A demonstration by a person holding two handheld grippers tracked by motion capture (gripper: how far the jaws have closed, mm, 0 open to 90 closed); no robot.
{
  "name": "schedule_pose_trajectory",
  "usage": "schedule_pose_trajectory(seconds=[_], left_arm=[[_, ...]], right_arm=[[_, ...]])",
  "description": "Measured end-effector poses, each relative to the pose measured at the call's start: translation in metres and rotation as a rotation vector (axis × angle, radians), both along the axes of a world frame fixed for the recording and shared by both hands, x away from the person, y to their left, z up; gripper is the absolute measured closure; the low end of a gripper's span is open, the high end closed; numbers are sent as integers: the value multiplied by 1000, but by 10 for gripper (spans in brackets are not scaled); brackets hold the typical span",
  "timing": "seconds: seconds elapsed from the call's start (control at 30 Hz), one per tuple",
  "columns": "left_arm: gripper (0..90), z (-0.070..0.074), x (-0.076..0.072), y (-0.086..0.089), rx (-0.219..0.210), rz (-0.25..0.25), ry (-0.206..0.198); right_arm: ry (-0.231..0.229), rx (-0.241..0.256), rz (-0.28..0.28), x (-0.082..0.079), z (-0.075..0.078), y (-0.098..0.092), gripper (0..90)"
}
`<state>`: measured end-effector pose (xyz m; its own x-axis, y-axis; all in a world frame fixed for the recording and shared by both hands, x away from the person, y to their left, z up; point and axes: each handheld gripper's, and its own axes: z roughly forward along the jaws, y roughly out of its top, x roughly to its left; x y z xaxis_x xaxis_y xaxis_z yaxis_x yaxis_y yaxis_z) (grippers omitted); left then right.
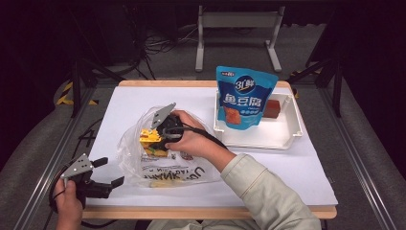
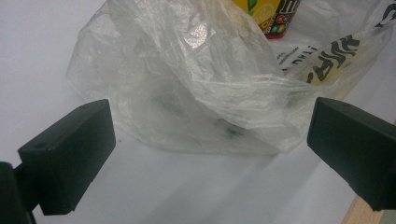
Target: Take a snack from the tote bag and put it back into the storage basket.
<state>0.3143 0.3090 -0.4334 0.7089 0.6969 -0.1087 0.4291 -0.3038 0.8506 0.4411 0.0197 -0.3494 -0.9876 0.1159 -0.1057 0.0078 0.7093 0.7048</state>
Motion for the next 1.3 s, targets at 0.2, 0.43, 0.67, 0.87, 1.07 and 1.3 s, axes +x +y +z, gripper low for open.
schedule_pose_trajectory(seconds=[0.2,0.43,0.67,0.87,1.07,1.3], left_arm=[[15,0,0,0,1,1,1],[15,0,1,0,0,5,3],[15,0,1,0,0,4,3],[15,0,1,0,-2,2,1],[15,0,2,0,1,0,-1],[15,0,2,0,0,-1,0]], right_arm=[[-1,38,1,-2,16,-7,543],[1,77,1,-4,30,-14,542],[4,106,0,-5,42,-22,541],[6,119,-3,-4,53,-32,540],[-3,132,-17,-3,62,-43,540],[-10,126,-34,-1,71,-57,540]])
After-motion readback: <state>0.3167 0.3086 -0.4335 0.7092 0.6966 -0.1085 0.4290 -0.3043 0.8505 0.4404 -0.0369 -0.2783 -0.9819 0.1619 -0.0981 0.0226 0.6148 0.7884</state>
